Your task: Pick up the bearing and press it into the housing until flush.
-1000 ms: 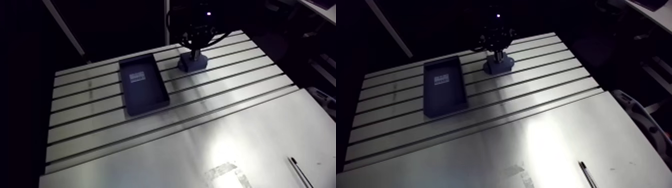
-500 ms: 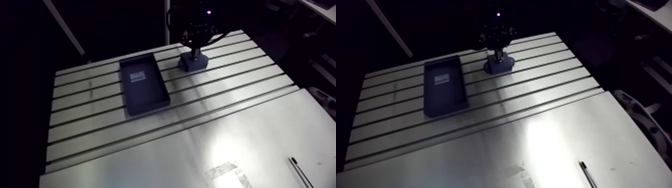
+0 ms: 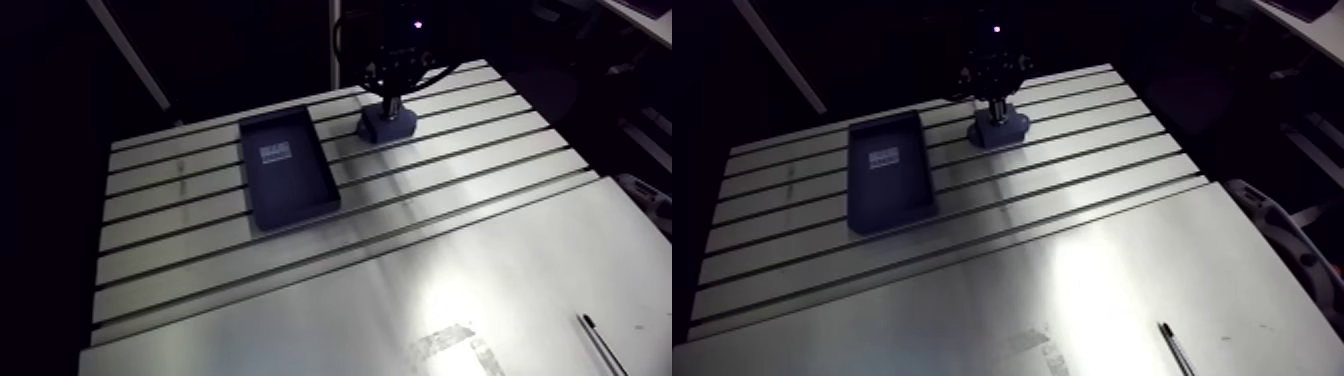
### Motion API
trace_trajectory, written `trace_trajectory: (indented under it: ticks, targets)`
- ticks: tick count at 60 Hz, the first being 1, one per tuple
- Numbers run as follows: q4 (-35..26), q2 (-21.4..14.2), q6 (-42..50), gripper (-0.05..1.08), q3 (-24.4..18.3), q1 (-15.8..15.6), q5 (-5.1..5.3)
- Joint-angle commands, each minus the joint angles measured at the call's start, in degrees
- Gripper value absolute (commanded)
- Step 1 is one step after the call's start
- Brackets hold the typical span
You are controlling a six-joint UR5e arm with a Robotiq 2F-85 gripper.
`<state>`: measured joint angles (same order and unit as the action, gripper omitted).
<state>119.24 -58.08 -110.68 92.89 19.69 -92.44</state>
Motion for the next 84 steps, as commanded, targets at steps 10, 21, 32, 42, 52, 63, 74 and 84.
trace_trajectory:
  ticks: [10, 21, 32, 42, 52, 63, 74, 84]
  targets:
    - [0.0, -0.1, 0.0, 1.07, 0.4, 0.1, 0.02]
    - [0.1, -0.1, 0.1, 1.07, 0.4, 0.1, 0.02]
    - [0.2, -0.1, 0.1, 1.07, 0.4, 0.2, 0.02]
    - [0.3, -0.1, 0.0, 1.07, 0.4, 0.1, 0.02]
    - [0.3, -0.1, 0.0, 1.07, 0.4, 0.1, 0.02]
    - [0.3, 0.0, 0.0, 1.07, 0.4, 0.1, 0.02]
    - [0.3, 0.0, 0.0, 1.07, 0.4, 0.0, 0.02]
    - [0.3, 0.0, 0.1, 1.07, 0.7, 0.0, 0.02]
